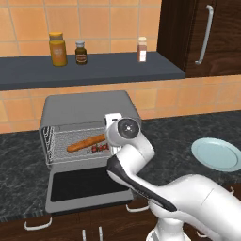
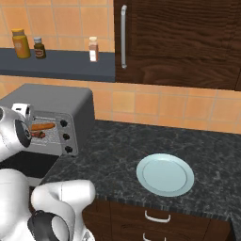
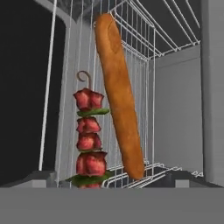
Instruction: Pick up the kebab skewer and baguette bread, and place them inside the toaster oven. Close the toaster oven door and start by setting the timer.
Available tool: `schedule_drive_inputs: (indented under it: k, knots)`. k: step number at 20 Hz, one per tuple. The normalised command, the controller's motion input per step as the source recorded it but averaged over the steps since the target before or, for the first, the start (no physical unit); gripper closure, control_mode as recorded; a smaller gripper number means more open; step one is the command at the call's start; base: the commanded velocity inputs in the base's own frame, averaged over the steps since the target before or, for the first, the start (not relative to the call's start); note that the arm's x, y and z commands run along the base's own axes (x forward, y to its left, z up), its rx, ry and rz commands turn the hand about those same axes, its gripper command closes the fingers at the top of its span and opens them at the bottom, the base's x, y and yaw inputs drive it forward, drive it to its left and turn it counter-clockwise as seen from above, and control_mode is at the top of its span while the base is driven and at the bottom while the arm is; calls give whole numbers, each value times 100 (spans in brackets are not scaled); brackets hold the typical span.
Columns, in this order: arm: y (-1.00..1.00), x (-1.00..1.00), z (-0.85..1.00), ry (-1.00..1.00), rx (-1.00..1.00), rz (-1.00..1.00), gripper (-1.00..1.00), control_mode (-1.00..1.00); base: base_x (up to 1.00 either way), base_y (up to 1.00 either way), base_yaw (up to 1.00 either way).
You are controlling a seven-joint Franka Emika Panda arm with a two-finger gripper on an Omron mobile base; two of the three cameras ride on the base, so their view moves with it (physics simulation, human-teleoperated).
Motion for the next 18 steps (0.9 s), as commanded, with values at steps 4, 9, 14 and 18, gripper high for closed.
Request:
schedule_drive_inputs:
  k: [4,9,14,18]
  knots:
    - [4,-32,43,0,6,-24,-100,-100,0,0,0]
    - [0,-51,10,1,28,-37,-100,-100,0,0,0]
    - [0,-59,0,0,45,-48,-100,-100,0,0,0]
    - [-2,-52,-14,-5,45,-59,-100,-100,0,0,0]
